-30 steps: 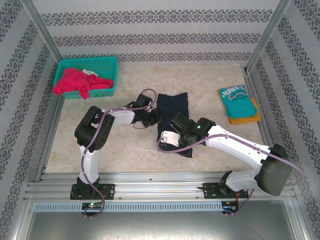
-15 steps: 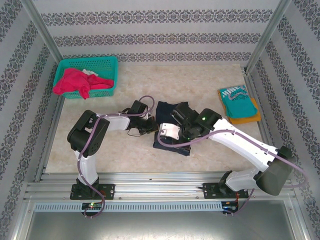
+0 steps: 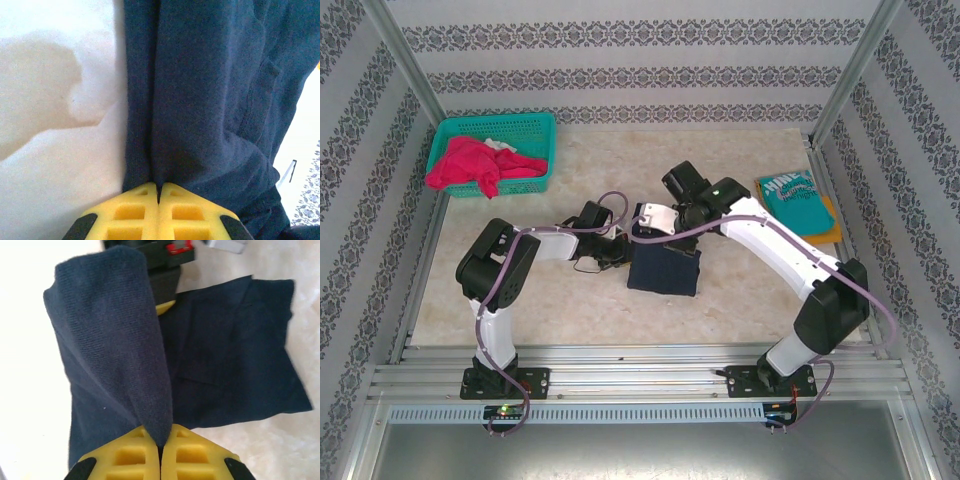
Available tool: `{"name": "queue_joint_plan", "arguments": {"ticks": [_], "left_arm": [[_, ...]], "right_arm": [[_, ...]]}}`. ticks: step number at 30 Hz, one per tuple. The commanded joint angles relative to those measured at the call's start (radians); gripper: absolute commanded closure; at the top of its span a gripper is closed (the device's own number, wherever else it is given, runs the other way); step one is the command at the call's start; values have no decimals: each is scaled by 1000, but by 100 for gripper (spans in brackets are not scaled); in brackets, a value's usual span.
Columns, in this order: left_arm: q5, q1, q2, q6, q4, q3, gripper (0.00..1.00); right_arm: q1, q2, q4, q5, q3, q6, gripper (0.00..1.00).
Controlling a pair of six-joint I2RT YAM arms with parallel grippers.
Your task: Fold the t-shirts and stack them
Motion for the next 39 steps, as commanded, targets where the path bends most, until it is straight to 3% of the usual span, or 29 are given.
{"name": "queue_joint_plan", "arguments": {"ticks": [1,22,39], "left_arm": [[-81,11,99,10,-171,-82,100],[-17,50,163,19,-152,-65,100],[-19,64,169,25,-184,-47,100]], "right_arm": [[-36,43,55,41,70,-63,100],[-124,393,138,139,376,-89,100],[-155,638,227,269,482,-36,100]]}}
